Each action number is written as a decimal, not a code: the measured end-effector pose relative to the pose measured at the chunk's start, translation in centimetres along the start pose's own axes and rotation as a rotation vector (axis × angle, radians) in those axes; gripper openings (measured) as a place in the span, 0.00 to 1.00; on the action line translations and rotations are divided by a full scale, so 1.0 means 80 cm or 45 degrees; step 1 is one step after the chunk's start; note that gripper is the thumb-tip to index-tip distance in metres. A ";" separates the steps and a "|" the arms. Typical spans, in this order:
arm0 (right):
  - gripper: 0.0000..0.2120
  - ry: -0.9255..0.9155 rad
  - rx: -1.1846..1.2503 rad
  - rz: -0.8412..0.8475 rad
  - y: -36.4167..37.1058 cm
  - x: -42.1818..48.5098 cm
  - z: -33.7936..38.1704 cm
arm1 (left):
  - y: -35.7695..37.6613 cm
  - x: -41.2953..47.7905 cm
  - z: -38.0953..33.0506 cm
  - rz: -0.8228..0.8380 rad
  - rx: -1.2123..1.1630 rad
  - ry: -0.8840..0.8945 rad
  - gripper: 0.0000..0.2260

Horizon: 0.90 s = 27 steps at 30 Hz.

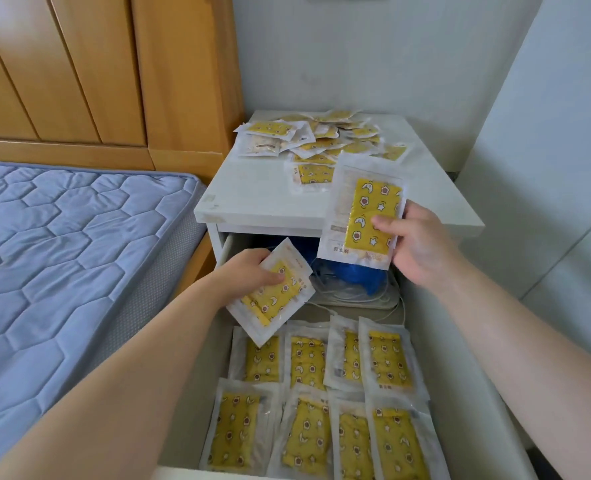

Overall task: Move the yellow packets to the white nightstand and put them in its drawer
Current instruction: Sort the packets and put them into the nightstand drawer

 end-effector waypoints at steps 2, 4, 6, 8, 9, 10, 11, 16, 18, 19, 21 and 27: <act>0.15 0.085 -0.052 0.069 0.009 -0.005 -0.020 | 0.000 0.006 0.003 -0.050 0.201 -0.036 0.11; 0.14 0.185 -0.144 0.150 0.017 -0.008 -0.042 | 0.002 0.010 0.005 -0.090 0.360 -0.043 0.12; 0.13 0.326 -0.230 0.268 0.027 -0.013 -0.065 | 0.002 0.013 0.010 -0.150 0.482 -0.035 0.12; 0.12 0.511 -0.281 0.396 0.032 -0.019 -0.087 | 0.003 0.015 0.014 -0.182 0.545 -0.025 0.13; 0.13 0.619 -0.304 0.449 0.032 -0.024 -0.099 | 0.004 0.017 0.015 -0.182 0.584 -0.026 0.13; 0.13 0.734 -0.343 0.482 0.031 -0.028 -0.111 | 0.005 0.017 0.014 -0.179 0.617 -0.025 0.14; 0.13 0.856 -0.390 0.496 0.028 -0.034 -0.122 | 0.005 0.016 0.013 -0.181 0.627 -0.026 0.15; 0.08 1.299 -0.467 0.334 0.026 -0.072 -0.192 | 0.009 0.009 0.012 -0.205 0.622 -0.015 0.17; 0.07 1.336 -0.338 0.249 0.040 -0.081 -0.220 | 0.010 0.009 0.013 -0.221 0.605 -0.031 0.18; 0.08 1.332 -0.279 0.198 0.047 -0.084 -0.233 | 0.009 0.008 0.013 -0.237 0.593 -0.035 0.18; 0.10 1.301 -0.210 0.141 0.064 -0.089 -0.257 | 0.008 0.008 0.012 -0.262 0.569 -0.032 0.18; 0.06 1.355 -0.781 0.508 0.114 -0.121 -0.296 | 0.004 0.009 0.010 -0.303 0.507 -0.024 0.17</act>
Point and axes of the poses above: each hand's wrist, its own x-axis towards the middle knuckle, its own y-axis out of the palm, z = x × y, the point moved 7 cm from there along x, towards the middle knuckle, and after that the axes turned 12 degrees about z, right-handed, at the moved point
